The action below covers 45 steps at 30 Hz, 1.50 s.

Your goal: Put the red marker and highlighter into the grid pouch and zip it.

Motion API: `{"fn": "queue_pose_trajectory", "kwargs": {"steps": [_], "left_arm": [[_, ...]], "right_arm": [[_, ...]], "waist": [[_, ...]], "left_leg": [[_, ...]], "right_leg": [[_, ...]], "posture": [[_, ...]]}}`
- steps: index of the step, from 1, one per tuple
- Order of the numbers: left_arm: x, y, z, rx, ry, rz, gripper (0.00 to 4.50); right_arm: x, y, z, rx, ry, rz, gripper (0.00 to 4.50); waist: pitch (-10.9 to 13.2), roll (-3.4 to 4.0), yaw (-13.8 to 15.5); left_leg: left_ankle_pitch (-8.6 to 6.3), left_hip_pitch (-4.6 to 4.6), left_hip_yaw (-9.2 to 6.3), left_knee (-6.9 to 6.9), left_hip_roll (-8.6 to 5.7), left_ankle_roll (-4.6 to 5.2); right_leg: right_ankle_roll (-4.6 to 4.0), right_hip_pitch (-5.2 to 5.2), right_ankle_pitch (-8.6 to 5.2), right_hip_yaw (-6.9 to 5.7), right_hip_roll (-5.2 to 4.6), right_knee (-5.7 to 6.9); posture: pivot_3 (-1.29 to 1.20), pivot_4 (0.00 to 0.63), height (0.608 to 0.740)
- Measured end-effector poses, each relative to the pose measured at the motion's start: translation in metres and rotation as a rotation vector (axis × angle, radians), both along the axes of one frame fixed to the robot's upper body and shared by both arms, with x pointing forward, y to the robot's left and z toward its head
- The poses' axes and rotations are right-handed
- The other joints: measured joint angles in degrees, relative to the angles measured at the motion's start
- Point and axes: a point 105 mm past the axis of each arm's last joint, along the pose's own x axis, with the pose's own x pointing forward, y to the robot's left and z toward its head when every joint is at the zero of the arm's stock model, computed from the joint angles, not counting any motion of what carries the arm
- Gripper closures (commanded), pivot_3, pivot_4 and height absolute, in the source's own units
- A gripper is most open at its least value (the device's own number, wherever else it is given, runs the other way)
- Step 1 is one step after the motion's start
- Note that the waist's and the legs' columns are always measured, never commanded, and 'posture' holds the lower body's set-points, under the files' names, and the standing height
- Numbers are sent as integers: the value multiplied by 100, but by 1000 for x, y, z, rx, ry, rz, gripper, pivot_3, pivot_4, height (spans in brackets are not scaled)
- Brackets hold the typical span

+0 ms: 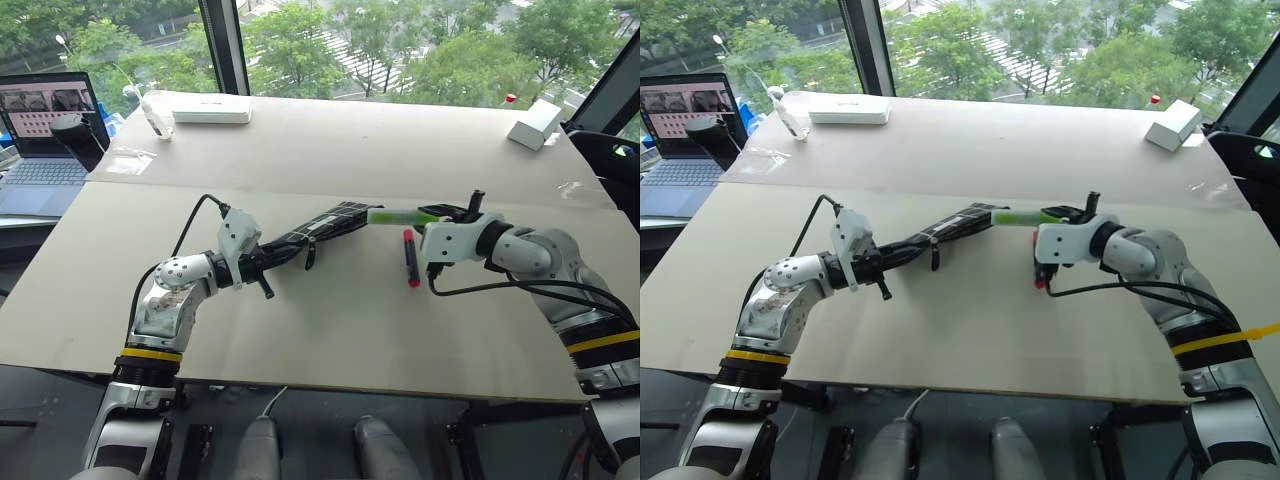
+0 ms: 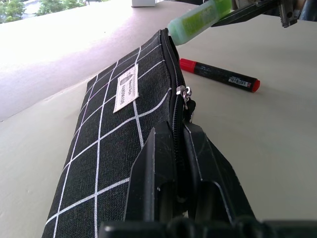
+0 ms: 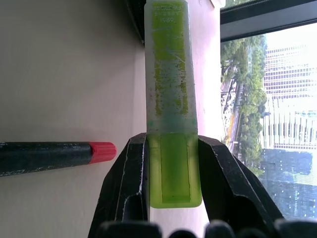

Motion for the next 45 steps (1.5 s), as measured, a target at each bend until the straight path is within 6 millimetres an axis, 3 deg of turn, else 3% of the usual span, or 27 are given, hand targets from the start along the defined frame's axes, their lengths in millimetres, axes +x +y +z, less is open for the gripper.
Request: {"fn": "queue_pose_trajectory", "kwargs": {"steps": [7, 14, 33, 40, 43, 45], "left_arm": [[1, -6, 3, -9, -9, -16, 4500], [0, -8, 2, -8, -4, -24, 4500], [1, -11, 4, -5, -9, -37, 4500], [0, -11, 5, -4, -9, -41, 4500], [0, -12, 4, -4, -4, -51, 4500], [-1, -12, 4, -5, -3, -55, 4500]], "right_arm": [[7, 4, 6, -14, -39, -11, 3491], [11, 17, -9, -62, -18, 23, 3491], [10, 112, -14, -111, -40, 309, 3491], [13, 112, -18, -128, -43, 327, 3491], [13, 108, -17, -159, -57, 342, 2345], [12, 106, -17, -166, -64, 353, 1914]], "waist": [[0, 0, -1], [0, 0, -6], [0, 0, -22], [0, 0, -20], [0, 1, -19], [0, 0, -18]], "left_leg": [[0, 0, 0, 2, 0, 0], [0, 0, 0, 4, 0, -1], [3, 2, -3, 10, 0, -6], [4, 3, -4, 12, -1, -7], [4, 3, -4, 12, -1, -7], [4, 3, -4, 12, -1, -7]], "right_leg": [[-1, 0, 0, 0, 0, 3], [-1, 0, 1, 0, 0, 4], [-2, -2, 1, -1, 1, 25], [-2, -1, 1, -2, 0, 29], [-2, -2, 1, -2, 1, 30], [-2, -2, 1, -1, 0, 30]], "posture": [[0, 150, 740], [0, 150, 740], [0, 150, 740], [0, 150, 740], [0, 150, 740], [0, 150, 740]]}}
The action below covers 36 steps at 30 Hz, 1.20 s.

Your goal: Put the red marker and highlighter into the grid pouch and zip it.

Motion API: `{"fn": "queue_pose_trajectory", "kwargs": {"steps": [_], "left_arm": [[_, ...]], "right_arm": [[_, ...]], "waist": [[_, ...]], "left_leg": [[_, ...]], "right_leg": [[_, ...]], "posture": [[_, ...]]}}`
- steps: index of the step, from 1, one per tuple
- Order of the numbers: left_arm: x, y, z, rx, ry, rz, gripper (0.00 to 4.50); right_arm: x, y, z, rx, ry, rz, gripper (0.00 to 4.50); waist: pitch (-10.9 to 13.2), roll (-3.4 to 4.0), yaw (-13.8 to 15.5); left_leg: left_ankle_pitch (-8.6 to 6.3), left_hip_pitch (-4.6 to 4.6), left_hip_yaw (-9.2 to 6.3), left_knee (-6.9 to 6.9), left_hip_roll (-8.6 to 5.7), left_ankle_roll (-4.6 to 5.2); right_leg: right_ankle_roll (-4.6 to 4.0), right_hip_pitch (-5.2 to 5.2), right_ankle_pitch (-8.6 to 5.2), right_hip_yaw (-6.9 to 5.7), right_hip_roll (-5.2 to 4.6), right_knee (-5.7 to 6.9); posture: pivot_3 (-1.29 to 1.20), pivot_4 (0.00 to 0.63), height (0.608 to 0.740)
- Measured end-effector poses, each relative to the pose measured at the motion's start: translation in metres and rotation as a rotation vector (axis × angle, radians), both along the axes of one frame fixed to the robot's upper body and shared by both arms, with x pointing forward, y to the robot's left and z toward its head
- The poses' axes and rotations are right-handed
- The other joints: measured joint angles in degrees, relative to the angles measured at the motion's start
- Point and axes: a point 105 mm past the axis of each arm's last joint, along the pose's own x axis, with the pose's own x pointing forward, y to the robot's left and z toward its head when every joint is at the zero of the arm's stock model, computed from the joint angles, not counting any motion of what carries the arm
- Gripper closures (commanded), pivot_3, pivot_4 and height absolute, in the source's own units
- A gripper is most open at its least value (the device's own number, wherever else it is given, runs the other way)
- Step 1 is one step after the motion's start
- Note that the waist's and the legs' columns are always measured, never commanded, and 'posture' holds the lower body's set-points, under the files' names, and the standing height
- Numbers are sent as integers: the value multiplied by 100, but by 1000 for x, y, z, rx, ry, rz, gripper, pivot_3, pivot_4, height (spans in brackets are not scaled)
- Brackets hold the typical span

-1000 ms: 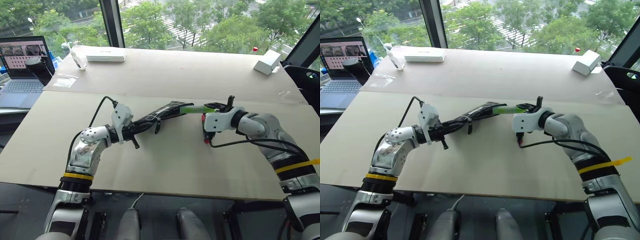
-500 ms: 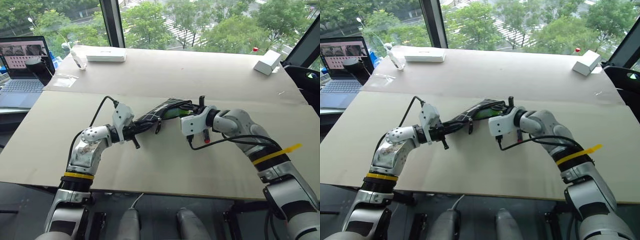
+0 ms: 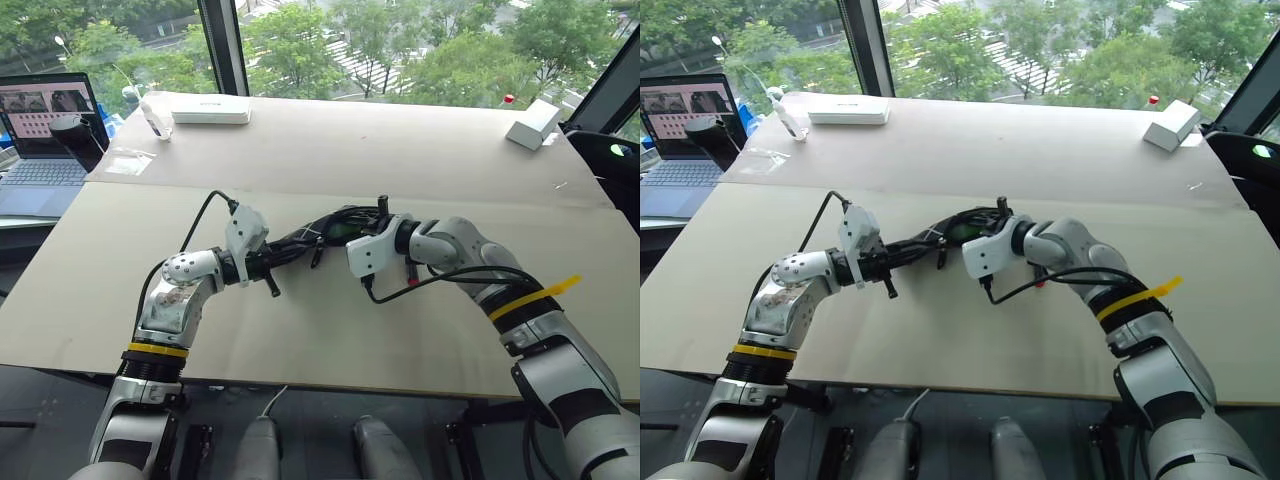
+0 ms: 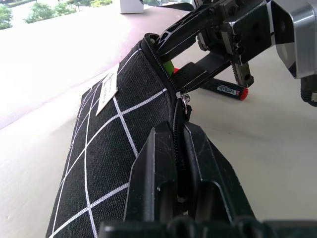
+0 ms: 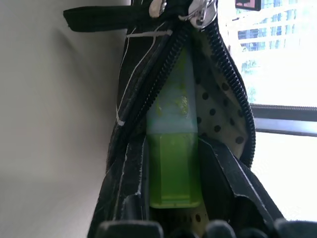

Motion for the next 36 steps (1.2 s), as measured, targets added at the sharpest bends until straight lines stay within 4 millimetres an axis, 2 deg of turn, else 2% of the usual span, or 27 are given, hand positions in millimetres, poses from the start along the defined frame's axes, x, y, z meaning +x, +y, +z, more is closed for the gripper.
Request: {"fn": "queue_pose_trajectory", "kwargs": {"steps": [3, 6, 10, 13, 16, 18, 21, 29, 36], "left_arm": [[-1, -1, 0, 0, 2, -7, 4500], [-1, -1, 0, 0, 2, -8, 4500], [-1, -1, 0, -5, 2, -10, 4500], [-2, -1, 1, -7, 1, -13, 4500], [-2, 4, -2, -3, 7, 2, 4500], [-2, 5, -4, -2, 13, 10, 4500], [-2, 5, -4, -4, 13, 11, 4500], [-2, 3, -3, -8, 11, 6, 4500], [-2, -1, -4, -20, 16, 1, 4500]], "right_arm": [[2, -7, 0, -2, -6, -10, 1914], [6, -22, 3, -11, -8, -49, 1914], [8, -44, 23, 119, 45, -103, 1914], [-5, -66, 39, 393, 265, -151, 1914], [-34, -92, 27, 643, 672, -216, 1914], [-38, -102, 26, 742, 772, -291, 1914], [-35, -117, 22, 843, 786, -469, 1914], [-30, -112, -13, 953, 856, -809, 1914], [-24, -105, -34, 1041, 879, -971, 1914]], "waist": [[0, 0, -2], [0, 0, 5], [0, 0, -3], [0, 0, 24], [0, 1, 58], [0, 1, 30], [0, 1, -14], [0, 1, 1], [0, 1, 13]], "left_leg": [[0, 0, 0, 0, 0, 0], [0, 0, 0, 1, -1, 0], [0, 0, 0, 1, 0, 0], [0, 2, -16, 3, -1, 1], [0, 2, -24, 10, -3, 1], [0, 3, -23, 23, -3, 1], [3, 18, -23, 23, 0, 6], [3, 7, -21, 20, -2, 6], [3, 1, -21, 21, -2, 6]], "right_leg": [[0, 0, 0, 0, 0, 1], [0, 0, 0, 0, -1, 0], [0, 2, 0, 1, 0, -1], [0, 22, 0, -6, 1, -6], [0, 31, 0, -13, -1, -3], [0, 26, 0, -12, 0, 7], [-2, 27, 1, -10, 10, 16], [-2, 16, 0, -3, 10, 11], [-1, 12, 0, -4, 10, 11]], "posture": [[0, 150, 740], [0, 150, 740], [0, 150, 740], [0, 150, 740], [0, 150, 740], [0, 150, 740], [0, 150, 740], [0, 150, 740], [0, 150, 740]]}}
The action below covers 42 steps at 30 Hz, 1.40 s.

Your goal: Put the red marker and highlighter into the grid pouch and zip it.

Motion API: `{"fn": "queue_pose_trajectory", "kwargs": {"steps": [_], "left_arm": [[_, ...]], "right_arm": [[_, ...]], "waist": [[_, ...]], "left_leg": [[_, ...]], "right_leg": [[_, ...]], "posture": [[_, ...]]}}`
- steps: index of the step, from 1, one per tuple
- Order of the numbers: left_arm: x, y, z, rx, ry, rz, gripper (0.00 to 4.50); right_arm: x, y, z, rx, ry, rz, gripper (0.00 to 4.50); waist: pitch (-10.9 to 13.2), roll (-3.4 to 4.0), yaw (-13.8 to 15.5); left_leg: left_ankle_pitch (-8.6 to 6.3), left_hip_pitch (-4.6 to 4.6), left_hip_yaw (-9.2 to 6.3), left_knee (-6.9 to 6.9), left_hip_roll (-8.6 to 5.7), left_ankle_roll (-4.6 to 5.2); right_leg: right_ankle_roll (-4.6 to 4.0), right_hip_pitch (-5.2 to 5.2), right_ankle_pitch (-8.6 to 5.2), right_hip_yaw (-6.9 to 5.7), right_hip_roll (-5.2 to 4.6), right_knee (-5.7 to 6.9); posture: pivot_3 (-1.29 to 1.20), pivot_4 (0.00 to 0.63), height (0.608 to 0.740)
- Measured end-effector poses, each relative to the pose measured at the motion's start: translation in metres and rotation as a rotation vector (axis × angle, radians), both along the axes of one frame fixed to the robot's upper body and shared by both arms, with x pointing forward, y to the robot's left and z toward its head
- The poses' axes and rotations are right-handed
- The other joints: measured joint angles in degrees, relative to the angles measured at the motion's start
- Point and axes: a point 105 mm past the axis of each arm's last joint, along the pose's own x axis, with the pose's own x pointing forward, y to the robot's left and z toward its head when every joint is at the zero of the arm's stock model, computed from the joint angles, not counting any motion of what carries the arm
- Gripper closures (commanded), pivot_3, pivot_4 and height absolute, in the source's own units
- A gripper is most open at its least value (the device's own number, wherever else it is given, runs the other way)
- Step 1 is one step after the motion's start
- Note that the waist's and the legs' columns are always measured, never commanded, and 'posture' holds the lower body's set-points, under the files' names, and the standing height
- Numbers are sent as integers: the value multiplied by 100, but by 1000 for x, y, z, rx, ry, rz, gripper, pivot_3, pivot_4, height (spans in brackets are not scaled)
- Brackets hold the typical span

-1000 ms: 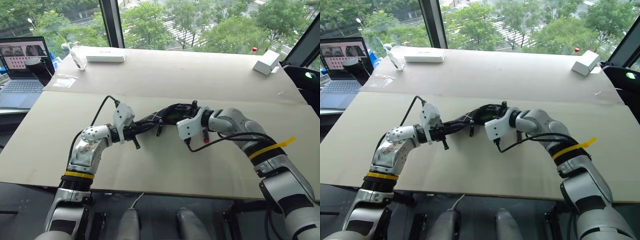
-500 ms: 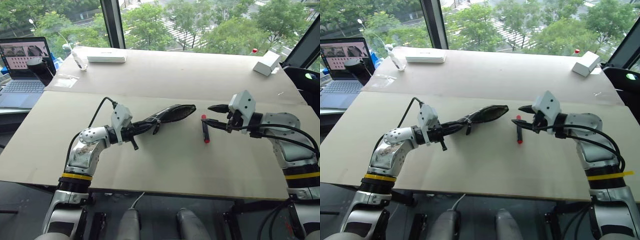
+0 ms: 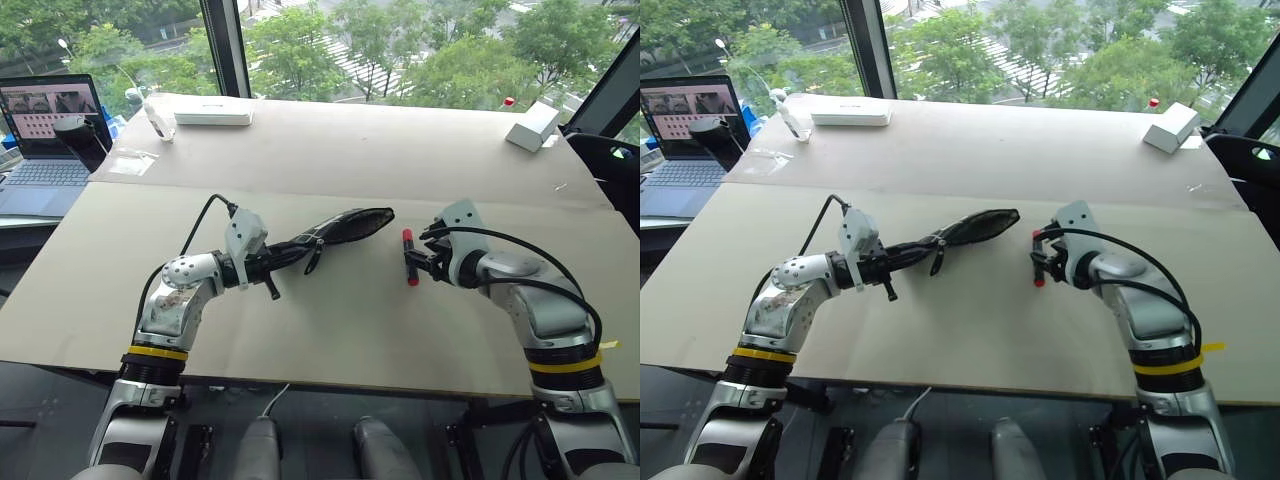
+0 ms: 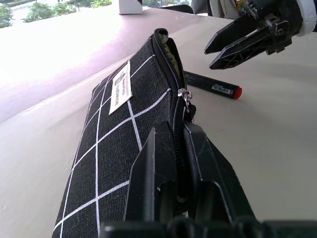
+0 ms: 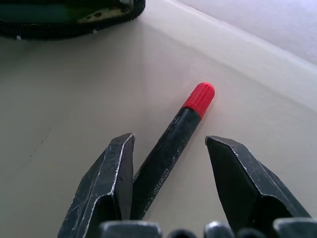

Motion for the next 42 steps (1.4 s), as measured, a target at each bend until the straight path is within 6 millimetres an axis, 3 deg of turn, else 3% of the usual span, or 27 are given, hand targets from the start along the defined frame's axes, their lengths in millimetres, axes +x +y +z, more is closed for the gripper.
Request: {"fn": "queue_pose_trajectory", "kwargs": {"steps": [11, 14, 18, 24, 26, 28, 31, 34, 36, 42], "left_arm": [[0, 0, -1, -2, 3, 8, 4500], [0, 1, -2, -2, 5, 8, 4500], [0, 1, -2, 0, 5, 10, 4500], [0, 1, -2, 0, 3, 11, 4500], [0, 1, -2, 0, 2, 10, 4500], [0, 1, -2, 1, 2, 10, 4500], [-1, 0, -2, 2, 2, 4, 4500], [-1, 0, -2, 4, 3, 2, 4500], [-1, 0, -2, 4, 3, 1, 4500], [-2, -2, -2, 6, 5, -8, 4500]], "right_arm": [[7, -3, -21, 9, 71, -95, 1914], [11, -2, -20, 7, 66, -99, 2638], [14, -3, -21, 0, 46, -98, 3995], [19, -15, -19, -22, 9, -142, 3998], [24, -28, -8, -61, -66, -161, 3998], [29, -36, 16, -96, -172, -142, 3998], [32, -43, 75, -173, -413, -53, 3998], [16, -37, 112, -357, -614, 146, 3998], [6, -23, 117, -469, -699, 287, 3998], [-11, -3, 86, -788, -791, 616, 3998]], "waist": [[0, 0, -17], [0, 1, -21], [0, 0, -10], [0, 0, -8], [0, 1, -12], [2, 3, -20], [2, 4, -24], [2, 3, -13], [1, 2, -18], [2, 3, -17]], "left_leg": [[0, 0, 0, 0, 1, 0], [0, 1, 0, -1, 1, 0], [0, 0, 0, 0, 0, 0], [0, 0, 0, 0, 0, 0], [0, -3, 1, -1, 0, 0], [0, -4, 3, -2, 0, 0], [0, -3, 2, -10, 1, 0], [0, -3, 2, -21, 2, 0], [0, -3, 3, -20, 2, 0], [0, -3, 7, -19, 1, 0]], "right_leg": [[0, 0, 0, 0, 1, 0], [0, 0, 0, -1, 1, 0], [0, 2, 0, -1, 0, -1], [0, 1, 0, -1, -1, -1], [0, -3, 0, 0, -1, -3], [0, -5, 0, 1, -1, -2], [0, -6, 0, 0, 1, -6], [2, -3, -1, -1, 0, -25], [2, 1, -1, -2, -2, -31], [1, -2, 0, 0, -4, -28]], "posture": [[0, 150, 740], [0, 150, 740], [0, 150, 740], [0, 150, 740], [0, 150, 740], [0, 150, 740], [0, 150, 740], [0, 150, 740], [0, 150, 740], [0, 150, 740]]}}
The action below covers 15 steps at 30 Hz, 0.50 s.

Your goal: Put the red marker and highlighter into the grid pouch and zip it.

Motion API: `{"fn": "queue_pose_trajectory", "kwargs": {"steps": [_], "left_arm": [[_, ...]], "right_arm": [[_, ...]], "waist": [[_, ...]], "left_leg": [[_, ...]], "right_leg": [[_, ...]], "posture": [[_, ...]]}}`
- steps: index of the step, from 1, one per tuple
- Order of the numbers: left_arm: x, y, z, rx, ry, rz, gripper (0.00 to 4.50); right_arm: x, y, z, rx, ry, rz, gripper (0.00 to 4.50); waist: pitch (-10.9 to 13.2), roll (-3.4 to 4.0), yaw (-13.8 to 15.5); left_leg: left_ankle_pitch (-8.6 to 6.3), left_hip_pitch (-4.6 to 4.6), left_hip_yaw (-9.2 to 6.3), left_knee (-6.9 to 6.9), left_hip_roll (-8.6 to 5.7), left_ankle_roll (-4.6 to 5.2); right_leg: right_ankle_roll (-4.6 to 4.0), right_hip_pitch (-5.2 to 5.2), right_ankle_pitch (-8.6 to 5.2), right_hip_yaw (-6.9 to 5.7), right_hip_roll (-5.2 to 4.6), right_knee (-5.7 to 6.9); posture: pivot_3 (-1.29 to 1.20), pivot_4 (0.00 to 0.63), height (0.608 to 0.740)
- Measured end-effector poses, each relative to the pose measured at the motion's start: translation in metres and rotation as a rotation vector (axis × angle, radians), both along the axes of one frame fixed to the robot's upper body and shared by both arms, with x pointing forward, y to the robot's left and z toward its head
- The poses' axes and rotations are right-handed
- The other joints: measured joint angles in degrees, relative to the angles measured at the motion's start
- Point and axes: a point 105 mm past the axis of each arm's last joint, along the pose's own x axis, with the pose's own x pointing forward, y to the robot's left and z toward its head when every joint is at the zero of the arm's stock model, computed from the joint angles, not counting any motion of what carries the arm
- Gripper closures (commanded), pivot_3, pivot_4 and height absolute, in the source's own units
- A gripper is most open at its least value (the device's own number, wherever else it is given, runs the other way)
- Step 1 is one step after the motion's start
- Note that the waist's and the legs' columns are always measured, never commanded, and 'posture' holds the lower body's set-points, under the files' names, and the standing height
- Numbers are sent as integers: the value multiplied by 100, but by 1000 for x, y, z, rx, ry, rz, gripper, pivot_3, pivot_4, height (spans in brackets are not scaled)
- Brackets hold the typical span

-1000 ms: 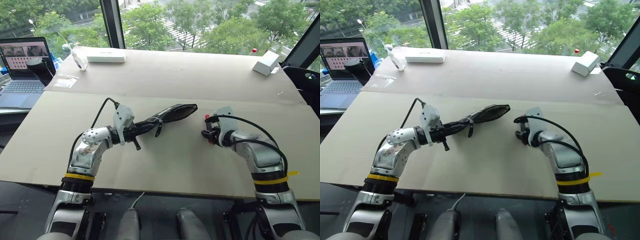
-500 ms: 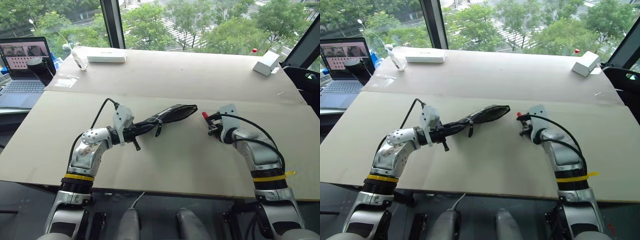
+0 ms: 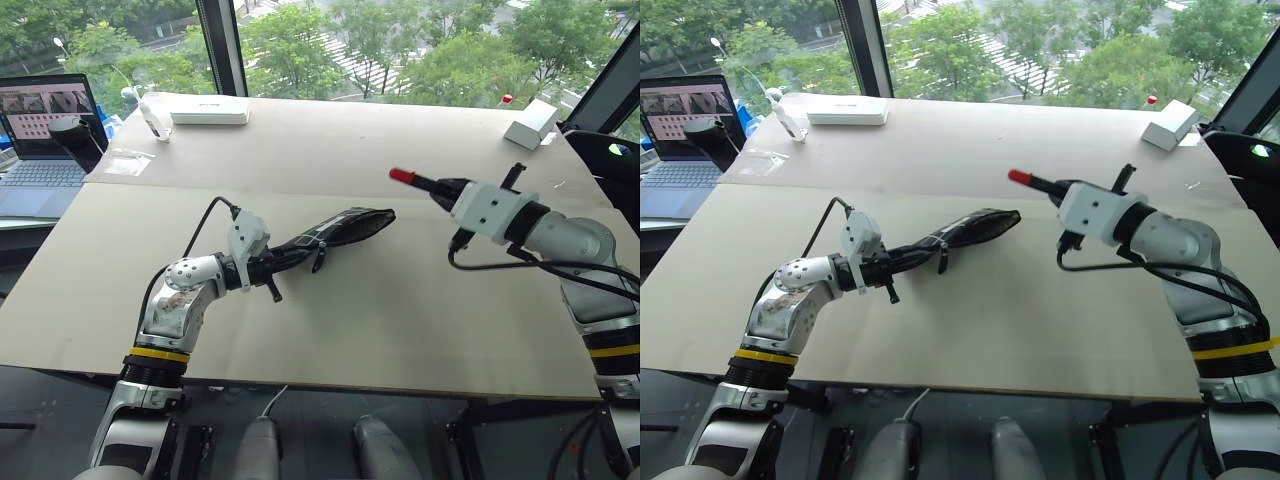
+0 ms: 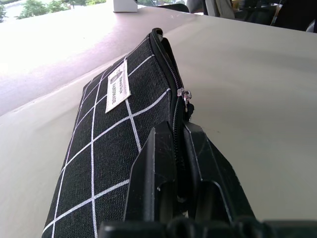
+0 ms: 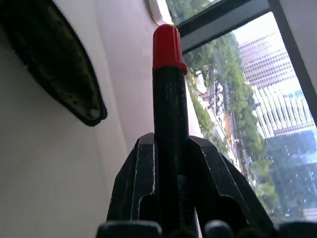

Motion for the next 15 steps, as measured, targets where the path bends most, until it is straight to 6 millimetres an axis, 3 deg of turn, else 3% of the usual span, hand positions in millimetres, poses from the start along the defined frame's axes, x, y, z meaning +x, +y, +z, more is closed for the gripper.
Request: {"fn": "queue_pose_trajectory", "kwargs": {"steps": [6, 15], "left_arm": [[0, -1, 0, 1, 1, -3, 4500], [-1, -3, -1, 4, 3, -11, 4500]], "right_arm": [[-2, 1, -28, -167, -22, 85, 3998], [12, 15, -38, -203, -59, 138, 3998]], "waist": [[0, 0, 3], [0, 0, -1]], "left_leg": [[0, 0, 0, 1, -1, 0], [1, 2, 0, 4, -2, -2]], "right_leg": [[-1, 1, 1, 0, -1, 2], [-2, 2, 1, 1, -3, 7]], "posture": [[0, 150, 740], [0, 150, 740]]}}
